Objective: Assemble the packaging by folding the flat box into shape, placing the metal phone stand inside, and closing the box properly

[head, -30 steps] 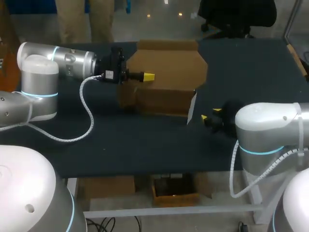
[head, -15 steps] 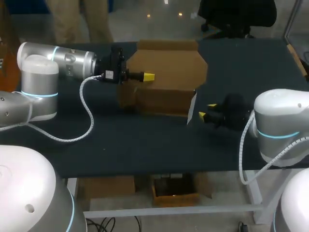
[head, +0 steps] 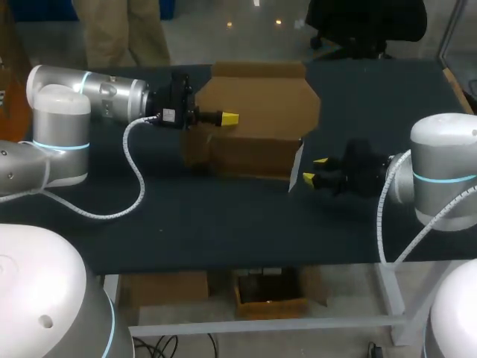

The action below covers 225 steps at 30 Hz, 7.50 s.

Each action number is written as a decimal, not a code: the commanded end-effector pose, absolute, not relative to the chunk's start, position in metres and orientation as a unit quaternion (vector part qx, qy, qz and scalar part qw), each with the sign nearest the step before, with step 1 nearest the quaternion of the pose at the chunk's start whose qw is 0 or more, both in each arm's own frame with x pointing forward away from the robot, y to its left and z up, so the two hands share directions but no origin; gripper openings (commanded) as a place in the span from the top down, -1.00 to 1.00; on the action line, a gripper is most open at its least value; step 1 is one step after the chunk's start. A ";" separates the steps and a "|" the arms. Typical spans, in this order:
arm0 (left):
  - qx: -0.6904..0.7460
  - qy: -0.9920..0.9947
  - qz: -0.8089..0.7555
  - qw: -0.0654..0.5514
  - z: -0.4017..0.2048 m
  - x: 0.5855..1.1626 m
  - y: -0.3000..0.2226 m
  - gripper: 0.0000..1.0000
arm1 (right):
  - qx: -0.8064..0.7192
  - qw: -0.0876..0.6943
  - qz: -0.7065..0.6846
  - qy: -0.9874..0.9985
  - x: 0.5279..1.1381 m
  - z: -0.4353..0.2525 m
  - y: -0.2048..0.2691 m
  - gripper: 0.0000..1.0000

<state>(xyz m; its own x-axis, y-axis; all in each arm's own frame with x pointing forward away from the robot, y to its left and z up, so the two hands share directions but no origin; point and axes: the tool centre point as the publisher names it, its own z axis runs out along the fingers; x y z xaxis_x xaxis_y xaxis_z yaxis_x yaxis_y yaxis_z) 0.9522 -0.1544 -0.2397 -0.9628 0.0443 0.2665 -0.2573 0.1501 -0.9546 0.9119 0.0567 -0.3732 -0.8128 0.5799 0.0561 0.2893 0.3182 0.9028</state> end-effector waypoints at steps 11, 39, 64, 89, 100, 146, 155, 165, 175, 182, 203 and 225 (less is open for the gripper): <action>0.070 -0.749 0.648 0.117 -0.244 0.953 -0.155 1.00 | 0.271 0.141 0.510 0.804 0.929 -0.373 0.072 0.02; 0.070 -0.749 0.648 0.117 -0.244 0.953 -0.155 1.00 | 0.311 0.162 0.497 0.794 0.942 -0.375 0.091 0.06; 0.070 -0.749 0.648 0.117 -0.244 0.953 -0.155 1.00 | 0.376 0.207 0.482 0.764 0.946 -0.376 0.101 0.10; 0.070 -0.749 0.648 0.117 -0.244 0.953 -0.155 1.00 | 0.473 0.270 0.458 0.703 0.948 -0.379 0.103 0.11; 0.070 -0.749 0.648 0.117 -0.244 0.953 -0.155 1.00 | 0.508 0.294 0.438 0.681 0.950 -0.378 0.101 0.22; 0.070 -0.749 0.648 0.117 -0.244 0.953 -0.155 1.00 | 0.629 0.378 0.296 0.612 0.961 -0.372 0.099 0.65; 0.070 -0.749 0.648 0.117 -0.244 0.953 -0.155 1.00 | 0.642 0.385 0.276 0.604 0.963 -0.372 0.097 0.66; 0.070 -0.749 0.648 0.117 -0.244 0.953 -0.155 1.00 | 0.648 0.384 0.267 0.600 0.965 -0.377 0.095 0.78; 0.065 -0.752 0.647 0.108 -0.242 0.953 -0.154 -1.00 | 0.644 0.381 0.277 0.602 0.964 -0.379 0.094 1.00; 0.046 -0.759 0.645 0.079 -0.232 0.952 -0.148 -1.00 | 0.629 0.367 0.310 0.612 0.959 -0.377 0.091 1.00; -0.027 -0.805 0.592 -0.036 -0.227 0.948 -0.108 -1.00 | 0.587 0.234 0.416 0.654 0.961 -0.365 0.056 1.00; -0.064 -0.827 0.547 -0.116 -0.216 0.935 -0.061 -1.00 | 0.500 0.075 0.502 0.702 0.974 -0.342 0.026 1.00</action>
